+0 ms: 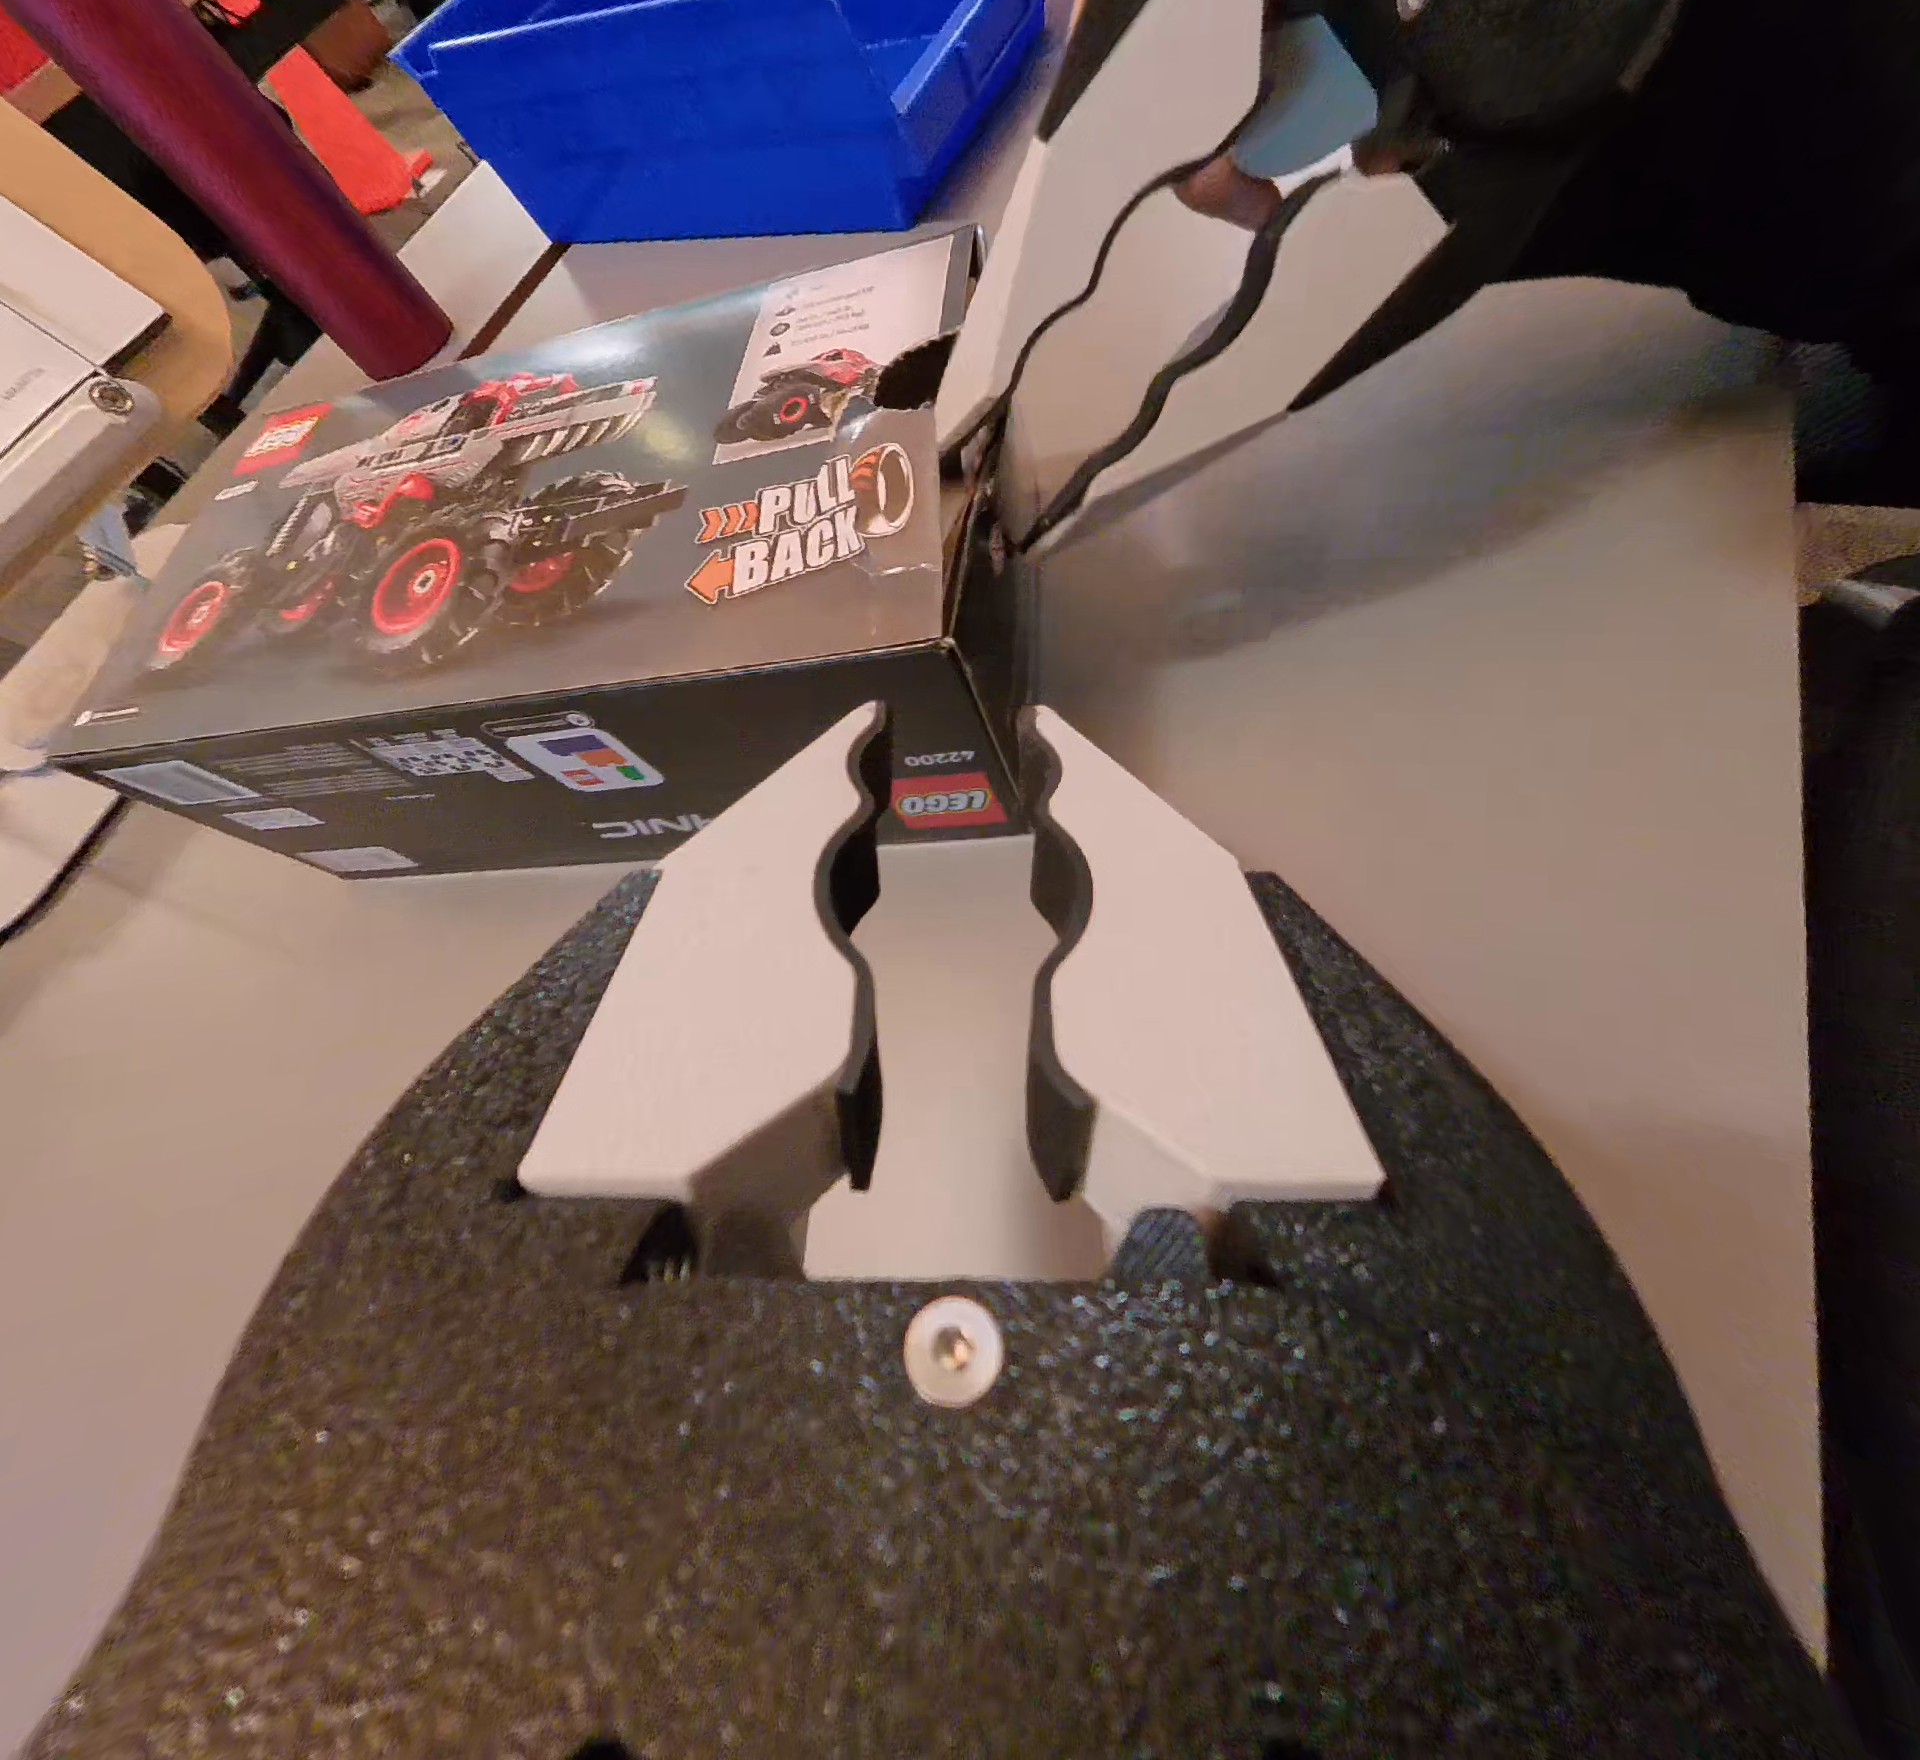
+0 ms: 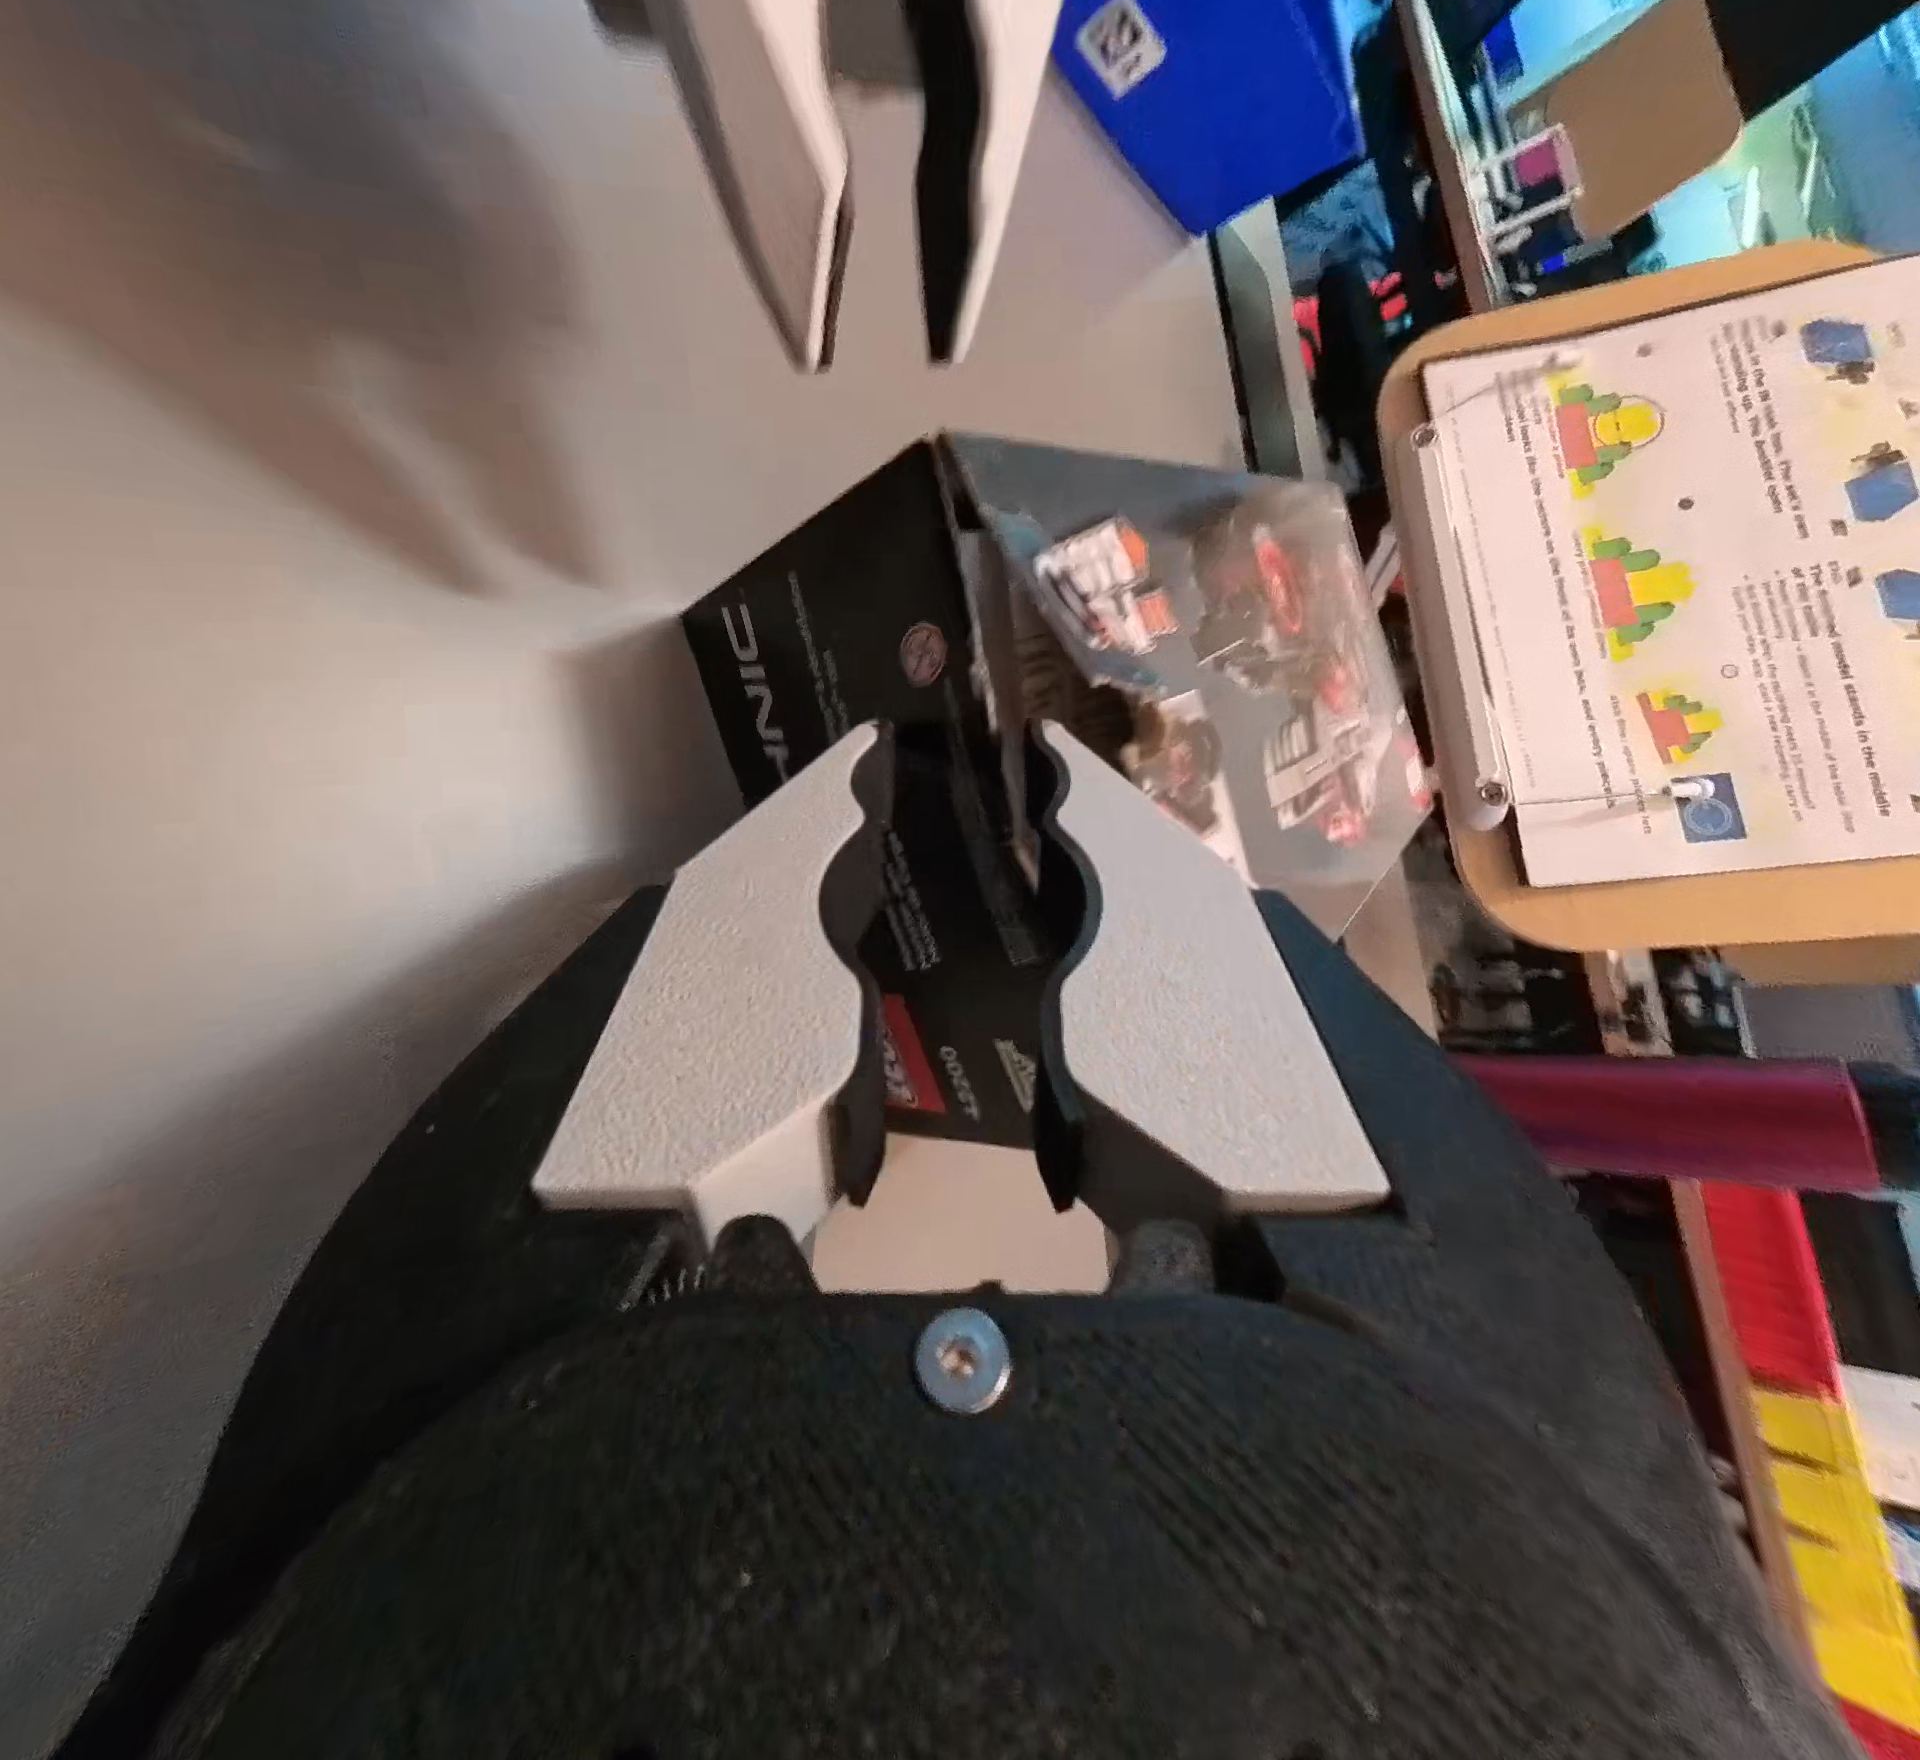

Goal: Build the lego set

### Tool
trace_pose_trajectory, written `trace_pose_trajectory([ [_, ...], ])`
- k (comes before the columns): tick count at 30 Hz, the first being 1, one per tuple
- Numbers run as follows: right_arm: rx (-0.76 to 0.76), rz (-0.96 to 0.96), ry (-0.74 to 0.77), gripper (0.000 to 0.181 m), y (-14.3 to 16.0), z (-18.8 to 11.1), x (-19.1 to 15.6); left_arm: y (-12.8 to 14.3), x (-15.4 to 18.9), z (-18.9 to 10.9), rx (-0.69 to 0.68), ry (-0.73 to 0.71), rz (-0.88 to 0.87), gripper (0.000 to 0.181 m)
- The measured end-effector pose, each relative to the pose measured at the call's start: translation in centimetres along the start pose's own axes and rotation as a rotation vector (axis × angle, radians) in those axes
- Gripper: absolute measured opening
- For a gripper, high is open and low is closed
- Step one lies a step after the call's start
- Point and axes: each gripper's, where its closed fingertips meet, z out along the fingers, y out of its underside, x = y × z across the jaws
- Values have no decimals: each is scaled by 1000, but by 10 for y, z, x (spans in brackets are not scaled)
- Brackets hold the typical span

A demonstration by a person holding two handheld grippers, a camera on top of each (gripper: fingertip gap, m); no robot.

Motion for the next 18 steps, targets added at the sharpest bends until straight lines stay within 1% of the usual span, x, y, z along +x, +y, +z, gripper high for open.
trace_pose_trajectory([
  [2, 43, 31, -18, 21, -9, -6, 6, 0, -1, 2, 13, -4, 5, 21],
  [5, -14, 72, -129, 25, -1, -5, 1, 1, 0, 4, 19, 2, -3, 21],
  [8, -17, 196, -252, 30, -5, -3, -11, -1, 3, 6, 58, 15, -27, 17],
  [11, -4, 275, -282, 37, -12, 1, -9, 4, 6, 10, 67, 26, -64, 17],
  [13, -50, 290, -299, 42, -8, 3, -6, 5, 10, 11, 91, 36, -83, 17],
  [15, -144, 331, -343, 47, 3, 5, -7, 3, 12, 12, 126, 42, -118, 15],
  [18, -208, 375, -433, 53, 2, 2, -11, 2, 13, 15, 170, 34, -180, 15],
])
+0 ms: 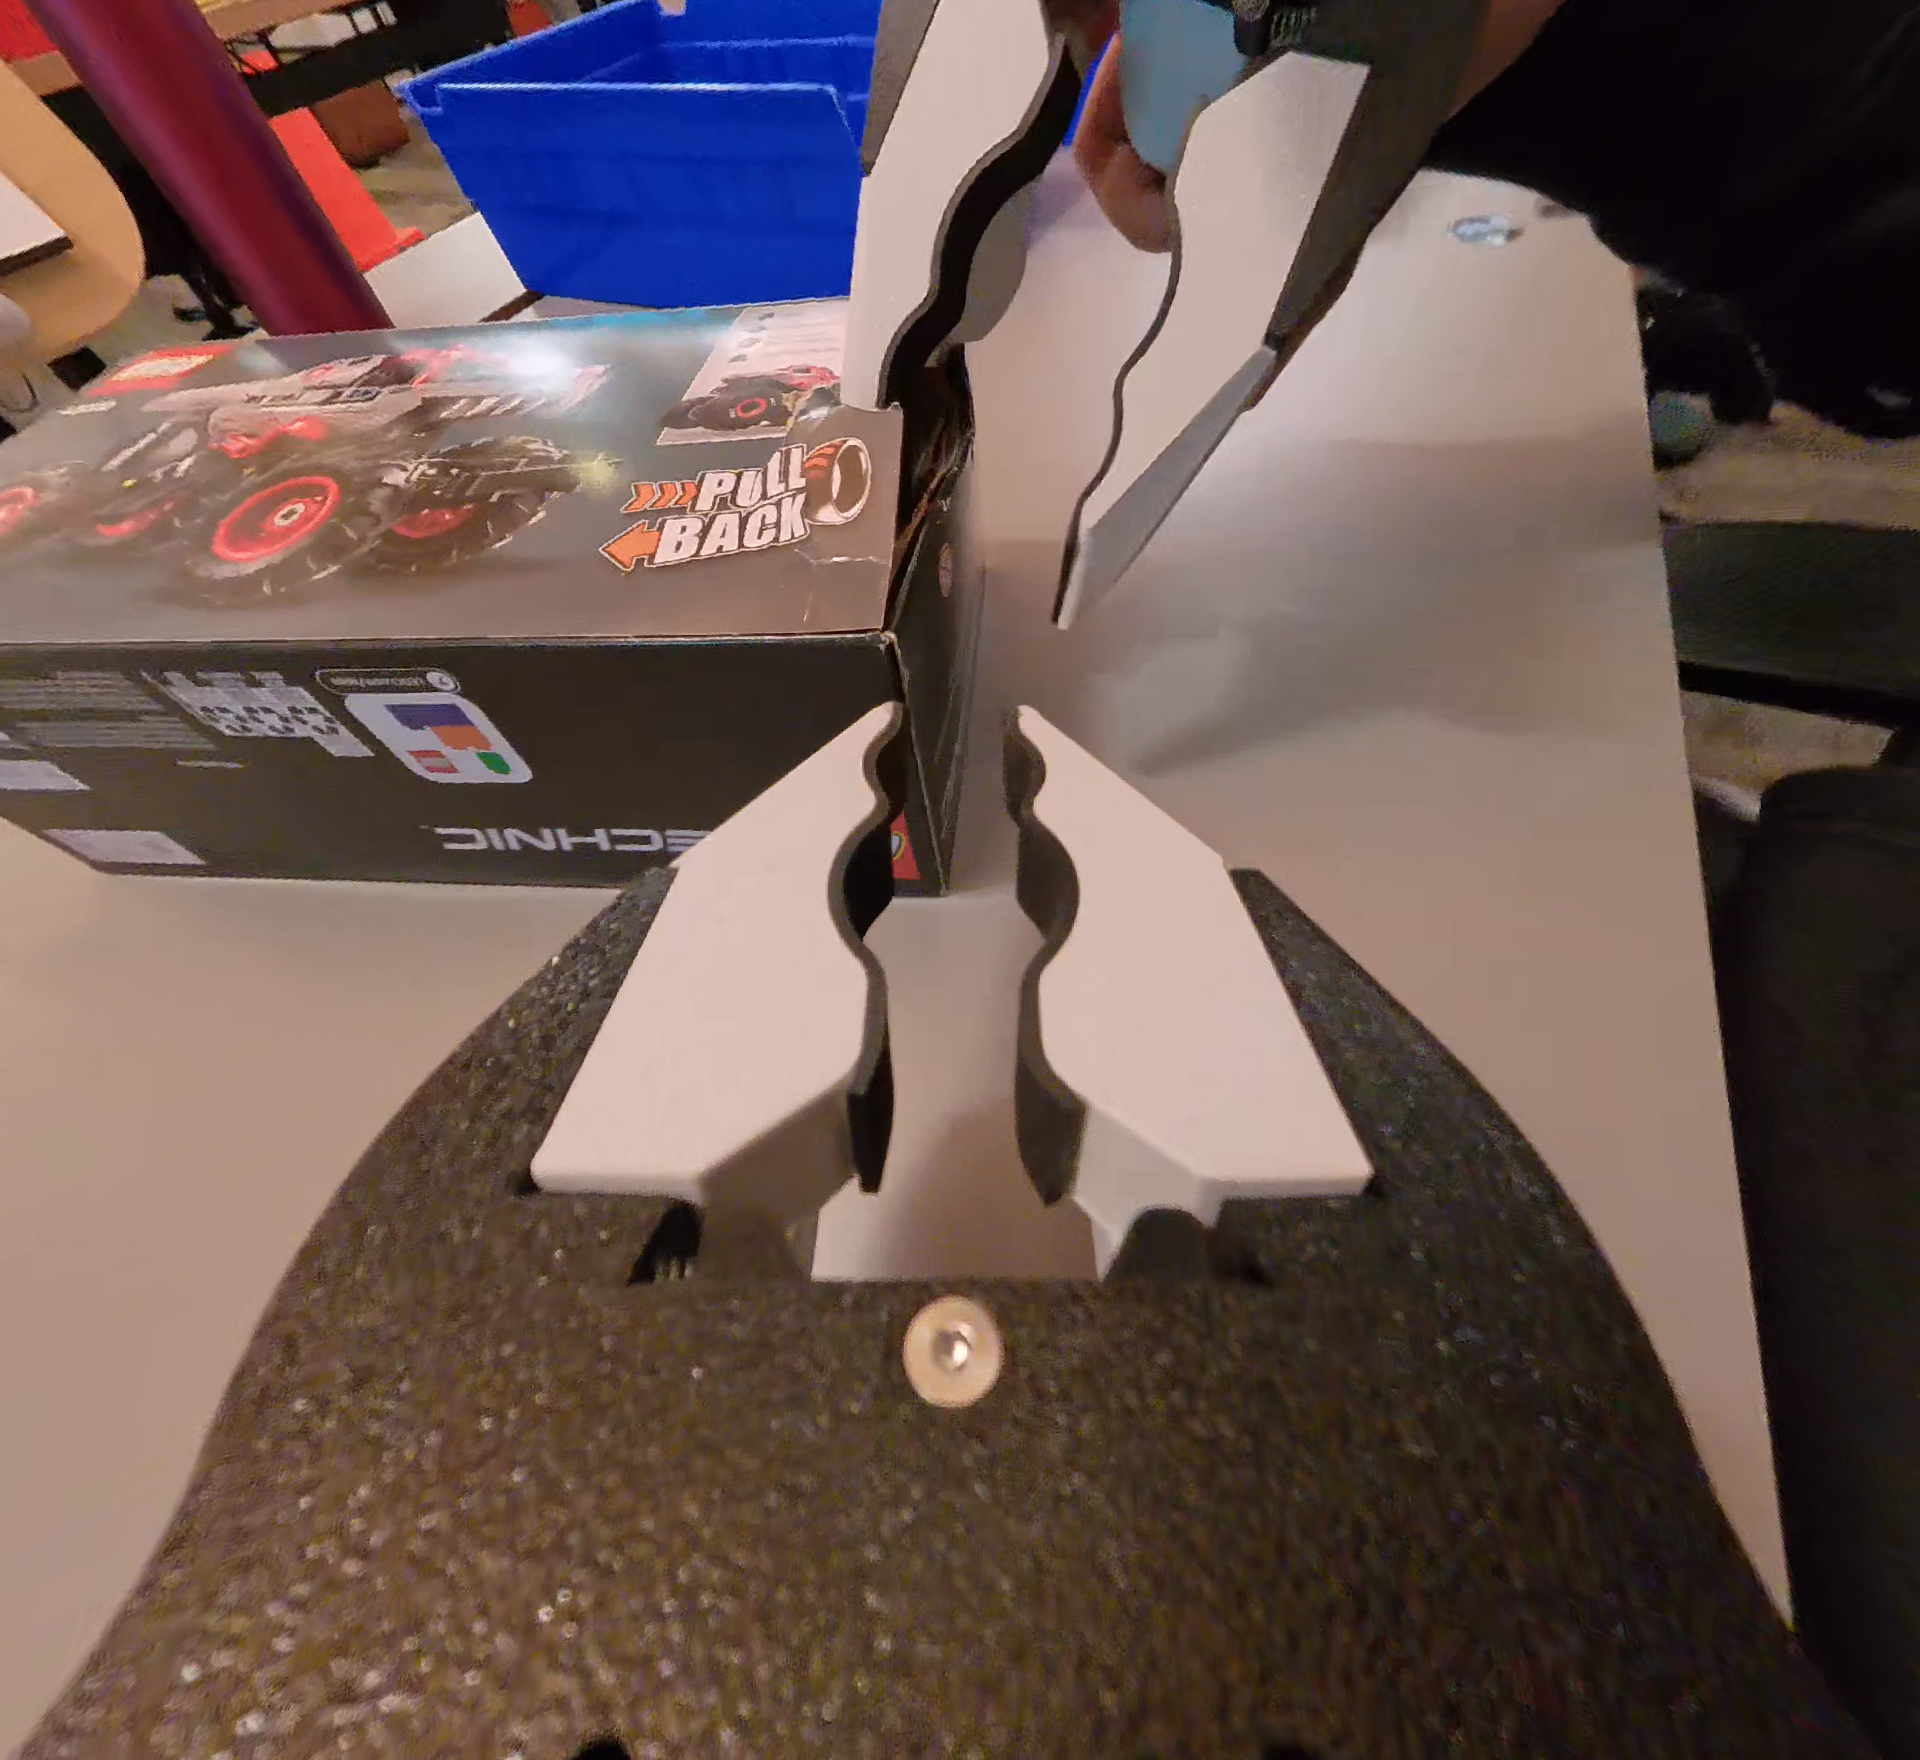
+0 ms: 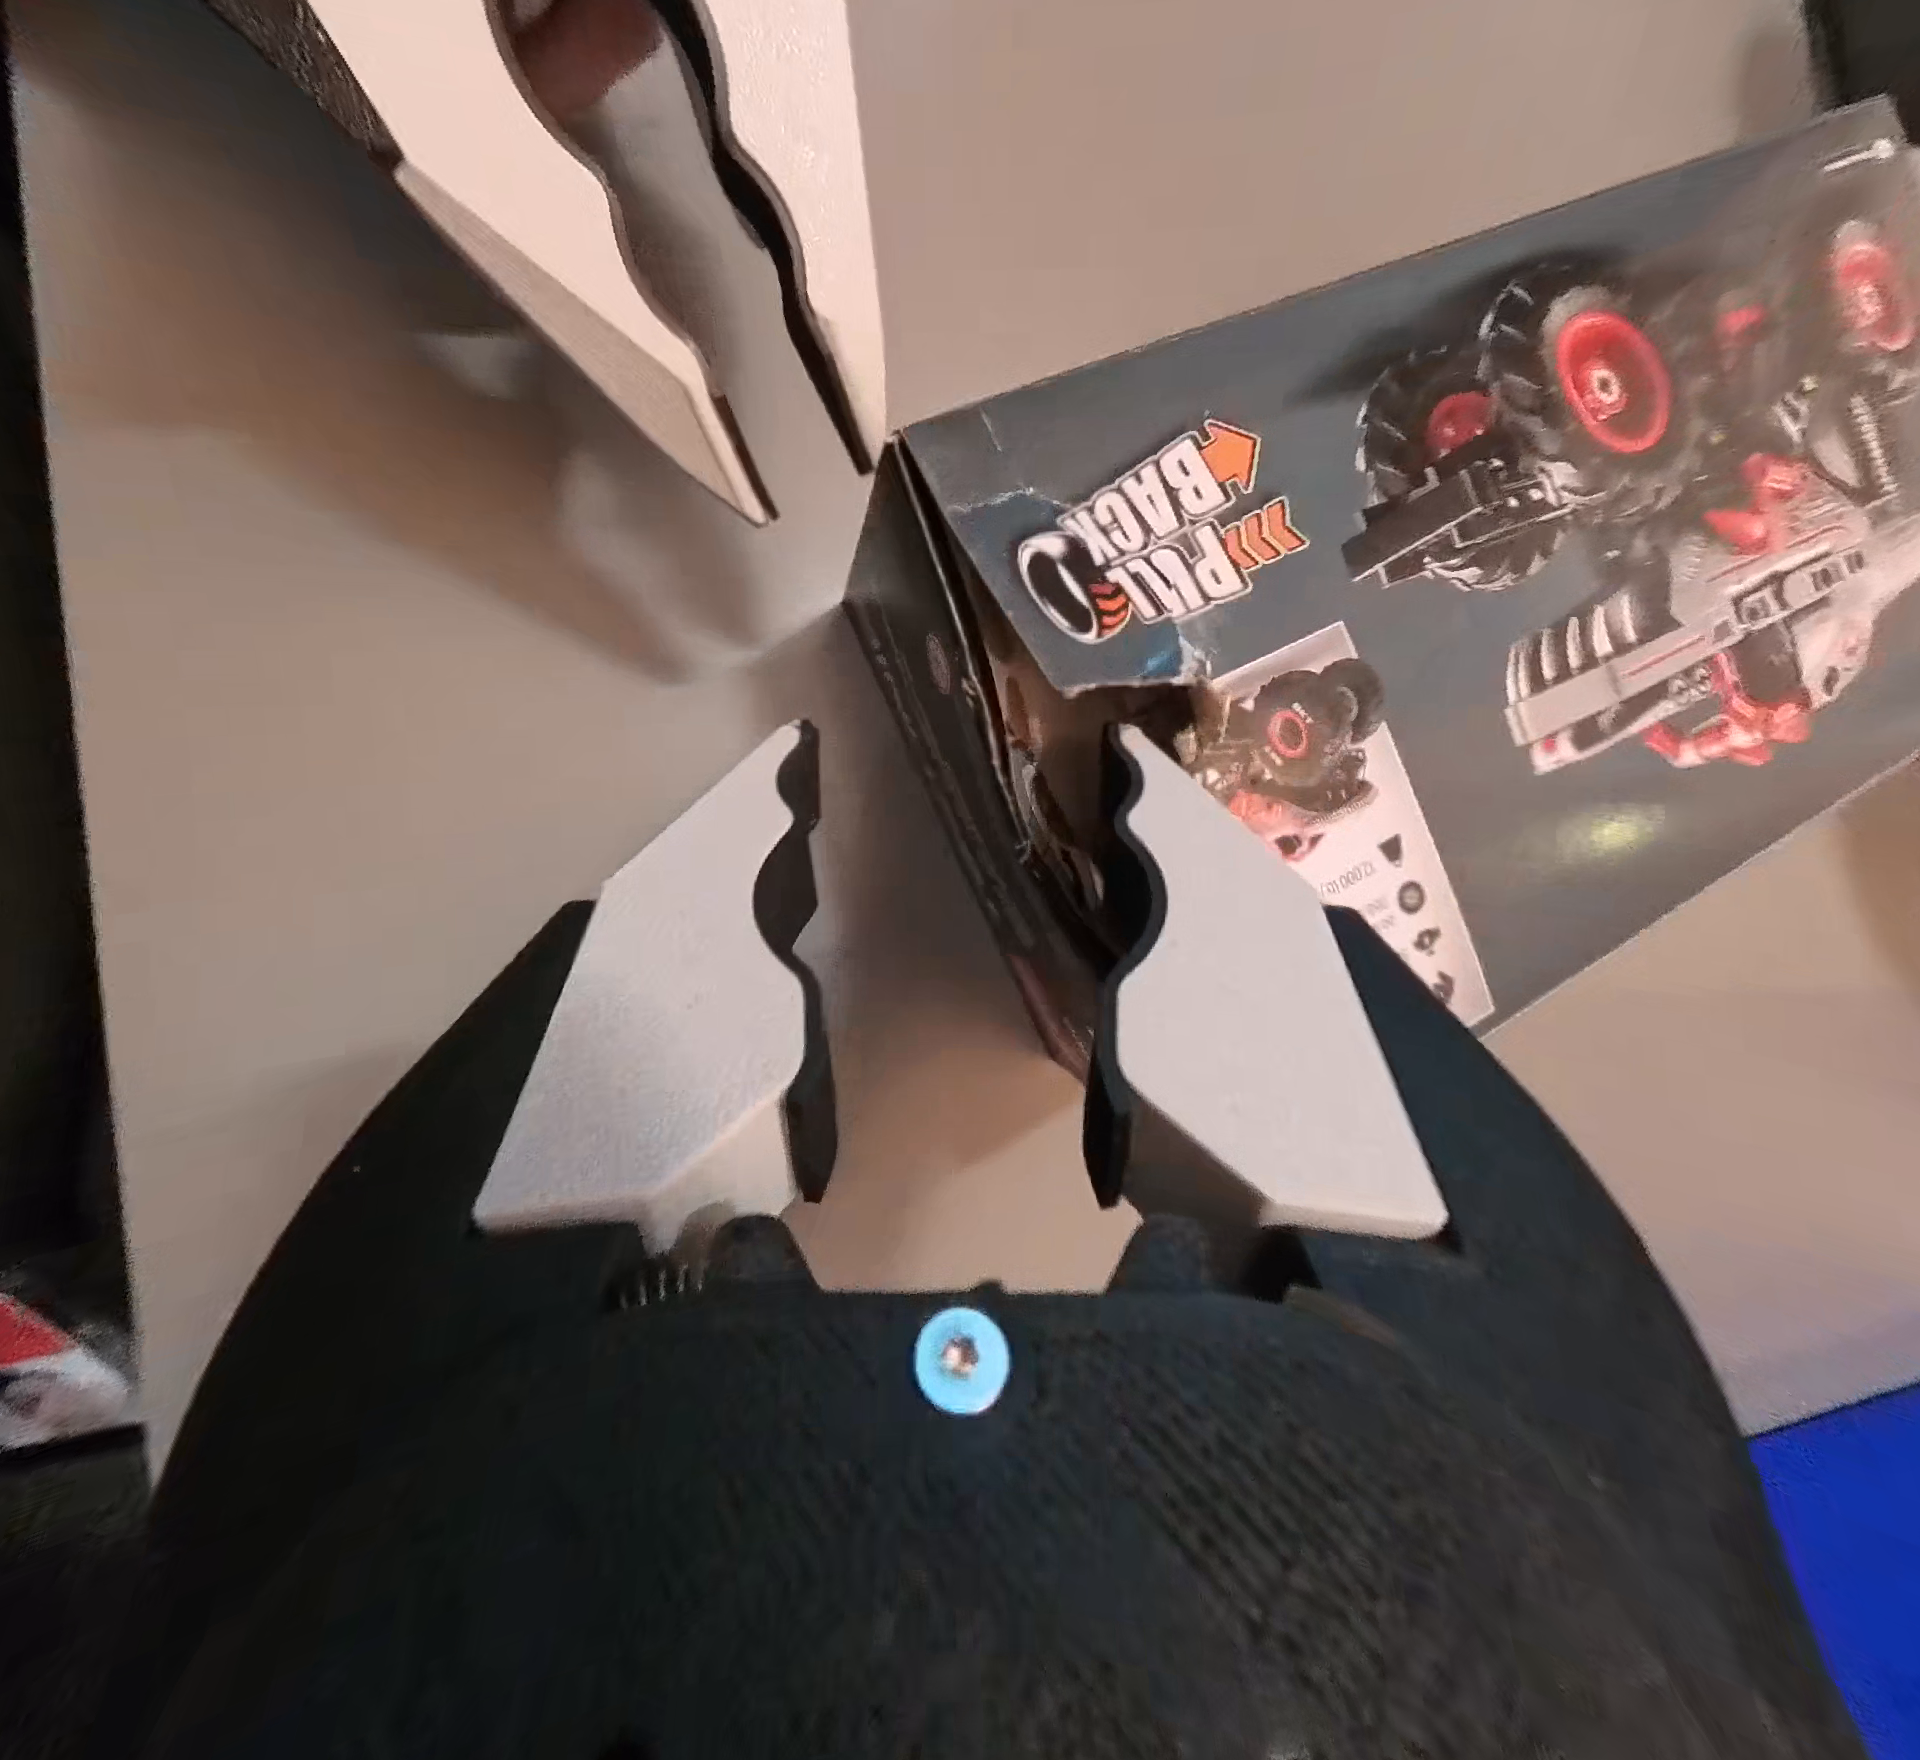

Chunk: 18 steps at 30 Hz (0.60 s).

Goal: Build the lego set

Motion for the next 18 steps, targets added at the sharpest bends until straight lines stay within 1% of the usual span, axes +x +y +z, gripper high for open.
trace_pose_trajectory([
  [3, -33, 22, -103, 54, -1, 3, -13, -2, 2, 2, 59, 4, -53, 14],
  [4, -54, 43, -126, 58, 0, 4, -16, -3, 1, 2, 68, 1, -60, 14],
  [5, -62, 53, -133, 57, -1, 4, -15, -3, 0, 2, 71, -3, -63, 13],
  [8, -119, 114, -186, 64, -1, 4, -18, -4, -1, 4, 74, -12, -80, 12],
  [11, -173, 165, -196, 70, 0, 6, -18, -7, -1, 5, 85, -28, -110, 13],
  [16, -231, 168, -256, 83, 3, 4, -25, -10, 6, 9, 95, -10, -145, 16],
  [18, -224, 166, -302, 89, 2, 1, -28, -10, 3, 10, 93, -40, -142, 12],
])
